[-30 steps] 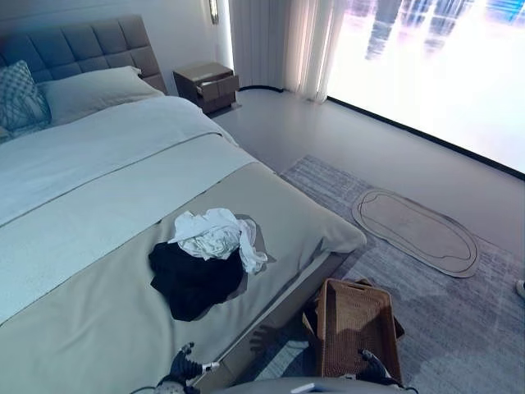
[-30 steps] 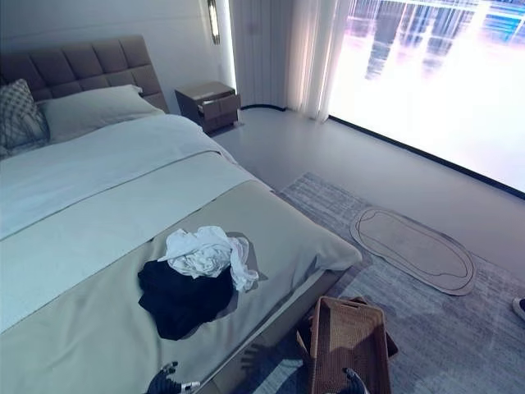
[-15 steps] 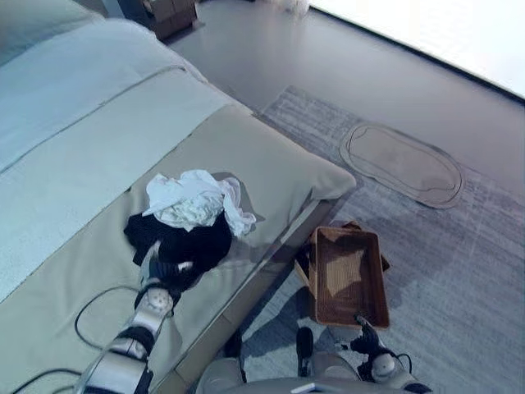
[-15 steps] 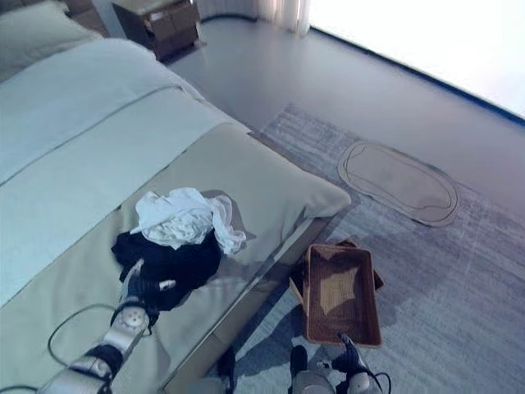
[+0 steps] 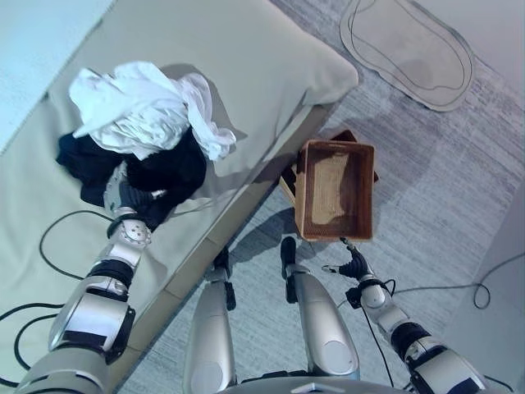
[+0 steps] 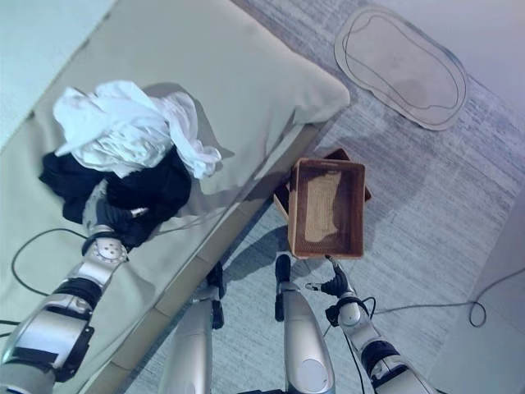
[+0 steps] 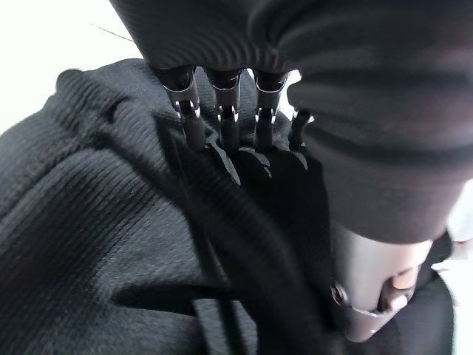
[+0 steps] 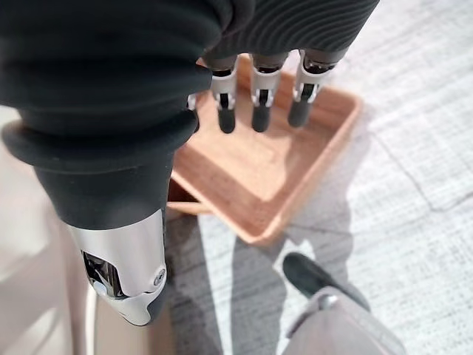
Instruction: Pick up clothes into the bucket
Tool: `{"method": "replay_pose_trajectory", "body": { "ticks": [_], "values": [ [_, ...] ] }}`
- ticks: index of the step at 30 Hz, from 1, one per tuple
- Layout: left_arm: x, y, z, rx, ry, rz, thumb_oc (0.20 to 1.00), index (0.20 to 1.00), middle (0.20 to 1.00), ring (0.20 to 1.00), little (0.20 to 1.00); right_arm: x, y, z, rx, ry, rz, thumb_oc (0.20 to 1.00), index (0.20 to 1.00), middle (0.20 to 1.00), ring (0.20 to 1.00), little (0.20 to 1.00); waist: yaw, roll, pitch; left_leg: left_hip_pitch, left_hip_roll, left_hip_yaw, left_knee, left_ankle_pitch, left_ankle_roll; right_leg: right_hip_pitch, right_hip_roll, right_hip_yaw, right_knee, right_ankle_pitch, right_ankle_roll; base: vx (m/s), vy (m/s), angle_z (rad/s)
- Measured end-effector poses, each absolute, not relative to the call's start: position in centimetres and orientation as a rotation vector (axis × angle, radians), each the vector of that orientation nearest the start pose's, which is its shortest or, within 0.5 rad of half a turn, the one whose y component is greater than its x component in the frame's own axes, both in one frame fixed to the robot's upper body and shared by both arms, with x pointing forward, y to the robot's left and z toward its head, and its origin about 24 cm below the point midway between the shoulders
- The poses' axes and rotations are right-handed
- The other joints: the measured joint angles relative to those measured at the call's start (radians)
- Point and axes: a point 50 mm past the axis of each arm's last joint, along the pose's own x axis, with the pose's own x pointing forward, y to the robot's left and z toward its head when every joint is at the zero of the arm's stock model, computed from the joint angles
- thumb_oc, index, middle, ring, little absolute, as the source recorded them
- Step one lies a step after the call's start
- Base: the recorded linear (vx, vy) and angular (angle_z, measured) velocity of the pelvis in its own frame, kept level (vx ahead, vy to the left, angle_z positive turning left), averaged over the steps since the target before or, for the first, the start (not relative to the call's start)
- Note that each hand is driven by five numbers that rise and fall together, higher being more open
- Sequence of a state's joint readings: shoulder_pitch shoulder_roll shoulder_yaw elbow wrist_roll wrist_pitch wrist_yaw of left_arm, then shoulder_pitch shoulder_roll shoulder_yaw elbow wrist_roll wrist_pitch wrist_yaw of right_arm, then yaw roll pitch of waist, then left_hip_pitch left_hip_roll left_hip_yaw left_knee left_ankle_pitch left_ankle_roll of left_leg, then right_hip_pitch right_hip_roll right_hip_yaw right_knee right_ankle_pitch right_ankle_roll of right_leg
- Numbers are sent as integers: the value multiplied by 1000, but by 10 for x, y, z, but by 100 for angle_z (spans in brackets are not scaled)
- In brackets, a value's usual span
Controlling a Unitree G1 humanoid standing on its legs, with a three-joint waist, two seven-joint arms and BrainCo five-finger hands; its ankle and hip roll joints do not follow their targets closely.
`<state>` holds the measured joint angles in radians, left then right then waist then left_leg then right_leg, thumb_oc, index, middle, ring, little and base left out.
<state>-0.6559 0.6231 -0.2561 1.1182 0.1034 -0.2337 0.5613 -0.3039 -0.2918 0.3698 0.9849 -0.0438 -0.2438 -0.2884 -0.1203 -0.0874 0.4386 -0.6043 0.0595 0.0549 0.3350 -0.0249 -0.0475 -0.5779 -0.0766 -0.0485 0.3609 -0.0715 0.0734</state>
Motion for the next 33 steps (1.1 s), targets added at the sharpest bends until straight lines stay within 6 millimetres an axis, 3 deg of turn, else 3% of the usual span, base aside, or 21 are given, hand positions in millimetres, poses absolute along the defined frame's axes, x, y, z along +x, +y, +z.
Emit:
{"method": "replay_pose_trajectory", "body": {
  "ticks": [5, 6, 10, 12, 13, 14, 15, 16, 18, 22, 27, 30, 33],
  "values": [
    [335, 329, 95, 848, -5, 650, 1000, 1000, 1000, 1000, 1000, 265, -192, -61, -533, 353, -8, 1000, 1000, 1000, 1000, 1000, -6, -17, 5, -110, 17, 1, 92, -26, 3, -94, 12, 13, 47, -2, -3, 15, 23, -13],
    [338, 333, 105, 827, -26, 676, 1000, 1000, 1000, 1000, 1000, 267, -190, -59, -527, 343, -3, 1000, 1000, 1000, 1000, 1000, -3, -23, 4, -149, 29, -2, 119, -51, 0, -122, 23, 14, 49, -17, -9, -25, -6, -12],
    [346, 335, 135, 740, -108, 744, 1000, 1000, 1000, 1000, 1000, 270, -184, -54, -510, 314, 8, 1000, 1000, 1000, 1000, 1000, -3, -40, 6, -226, 45, -15, 163, -50, -1, -176, 40, 11, 47, 1, -7, -26, -24, -6],
    [349, 337, 144, 721, -126, 763, 912, 912, 912, 912, 912, 271, -182, -52, -493, 306, 10, 1000, 1000, 1000, 1000, 1000, -1, -46, 7, -244, 52, -25, 182, -52, -2, -179, 49, 7, 38, 8, -6, -22, -24, -3],
    [350, 338, 148, 707, -133, 773, 821, 821, 821, 821, 821, 272, -182, -51, -487, 300, 10, 1000, 1000, 1000, 1000, 1000, -2, -48, 8, -250, 54, -28, 187, -54, -5, -180, 54, 5, 36, 10, -6, -18, -11, -5],
    [349, 342, 155, 697, -145, 797, 805, 805, 805, 805, 805, 273, -179, -49, -473, 289, 15, 1000, 1000, 1000, 1000, 1000, -2, -57, 5, -262, 59, -30, 198, -58, -9, -185, 59, 5, 30, 14, -6, -35, -22, -10],
    [347, 350, 165, 664, -164, 840, 542, 542, 542, 542, 542, 274, -177, -48, -461, 279, 18, 1000, 1000, 1000, 1000, 1000, -1, -63, 4, -280, 67, -34, 215, -63, -3, -193, 65, 5, 24, 20, -3, -25, -16, -13],
    [347, 352, 171, 640, -176, 858, 504, 504, 504, 504, 504, 274, -176, -47, -453, 274, 20, 1000, 1000, 1000, 1000, 1000, 0, -66, 4, -287, 71, -34, 221, -67, -1, -196, 70, 6, 22, 22, -5, -28, -10, -15],
    [346, 360, 185, 539, -207, 914, 200, 200, 200, 200, 200, 276, -171, -43, -432, 254, 34, 1000, 1000, 1000, 1000, 1000, 0, -72, 4, -317, 81, -39, 252, -78, -1, -206, 81, 6, 9, 38, 1, -18, -18, -15],
    [348, 362, 207, 364, -271, 956, 200, 200, 200, 200, 200, 276, -167, -42, -409, 250, 40, 1000, 1000, 1000, 1000, 1000, 3, -82, 6, -362, 89, -47, 308, -110, 7, -218, 92, 10, -1, 47, 9, 1, -21, -10],
    [351, 358, 211, 200, -304, 942, 200, 200, 200, 200, 200, 274, -165, -45, -389, 265, 39, 1000, 1000, 1000, 1000, 1000, 3, -86, 7, -362, 73, -57, 321, -118, 22, -204, 82, 16, -3, 54, 10, 4, 9, 4],
    [354, 351, 200, 121, -285, 911, 200, 200, 200, 200, 200, 271, -163, -49, -380, 279, 43, 1000, 1000, 1000, 1000, 1000, 4, -89, 9, -313, 56, -52, 290, -110, 33, -162, 66, 16, -17, 60, 18, -8, 12, 12],
    [352, 347, 174, 46, -237, 885, 200, 200, 200, 200, 200, 267, -164, -52, -380, 294, 39, 1000, 1000, 1000, 1000, 1000, 6, -92, 11, -229, 40, -29, 224, -97, 42, -98, 44, 24, -56, 64, 24, -52, -11, 7]
  ]
}}
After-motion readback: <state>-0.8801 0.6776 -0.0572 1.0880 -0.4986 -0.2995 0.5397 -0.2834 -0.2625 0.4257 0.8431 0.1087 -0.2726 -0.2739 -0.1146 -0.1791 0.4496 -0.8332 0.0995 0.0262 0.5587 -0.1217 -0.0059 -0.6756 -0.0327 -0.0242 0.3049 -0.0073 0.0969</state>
